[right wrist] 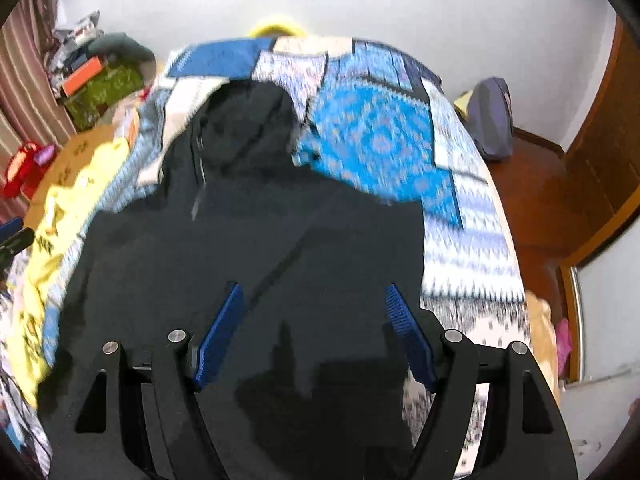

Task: Fold large clothes

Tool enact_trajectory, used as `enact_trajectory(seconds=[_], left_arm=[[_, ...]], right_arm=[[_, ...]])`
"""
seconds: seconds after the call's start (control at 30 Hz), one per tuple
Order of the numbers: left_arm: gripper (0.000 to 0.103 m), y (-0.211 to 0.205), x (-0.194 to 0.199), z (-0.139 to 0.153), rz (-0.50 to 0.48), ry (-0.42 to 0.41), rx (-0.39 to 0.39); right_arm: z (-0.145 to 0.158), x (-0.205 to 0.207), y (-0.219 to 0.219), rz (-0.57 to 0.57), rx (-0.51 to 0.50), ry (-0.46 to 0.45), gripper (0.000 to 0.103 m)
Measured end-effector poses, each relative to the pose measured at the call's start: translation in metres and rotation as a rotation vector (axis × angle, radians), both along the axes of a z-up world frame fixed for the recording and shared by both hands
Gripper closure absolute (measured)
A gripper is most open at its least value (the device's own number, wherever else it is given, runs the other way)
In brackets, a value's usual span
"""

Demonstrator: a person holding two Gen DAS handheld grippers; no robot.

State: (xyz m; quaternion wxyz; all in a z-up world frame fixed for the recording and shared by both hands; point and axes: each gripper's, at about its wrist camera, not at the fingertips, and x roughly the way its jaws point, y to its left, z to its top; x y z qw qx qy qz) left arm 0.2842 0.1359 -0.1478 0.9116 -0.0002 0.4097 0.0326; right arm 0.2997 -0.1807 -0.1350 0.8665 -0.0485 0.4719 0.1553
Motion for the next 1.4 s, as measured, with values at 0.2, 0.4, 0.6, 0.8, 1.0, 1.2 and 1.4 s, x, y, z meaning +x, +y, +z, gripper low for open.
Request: enact_trajectory(seconds=[0.2, 0.4, 0.6, 0.8, 1.0, 1.2, 1.4], left_arm=[[0.036, -0.011, 0.058, 0.020, -0.042, -0.035, -0.048], [0.035, -0.015, 0.117, -0.002, -0.042, 0.018, -0.095], [0.035, 0.000, 0.170, -0.053, 0.005, 0.133, -0.233], [0.035, 0.015, 0.212, -0.100, 0.055, 0.211, -0.368], [0.055, 0.029, 0.238, -0.136, 0.121, 0.267, -0.466], [0.079, 0.029, 0.237, -0.145, 0.110, 0.239, -0.535], [0.093, 0.025, 0.219, -0.110, 0.076, 0.191, -0.488]], right_arm=[[0.014, 0.040, 0.017, 0.002, 0.057, -0.025, 0.033], [-0.001, 0.081, 0.031, -0.004, 0.106, 0.016, 0.033], [-0.027, 0.130, 0.047, -0.023, 0.168, 0.100, 0.033], [-0.065, 0.173, 0.063, -0.057, 0.204, 0.213, 0.033], [-0.087, 0.188, 0.076, -0.062, 0.178, 0.219, 0.037], [-0.076, 0.179, 0.092, 0.033, 0.152, 0.168, 0.086], [-0.046, 0.156, 0.081, 0.070, 0.174, 0.108, 0.094]])
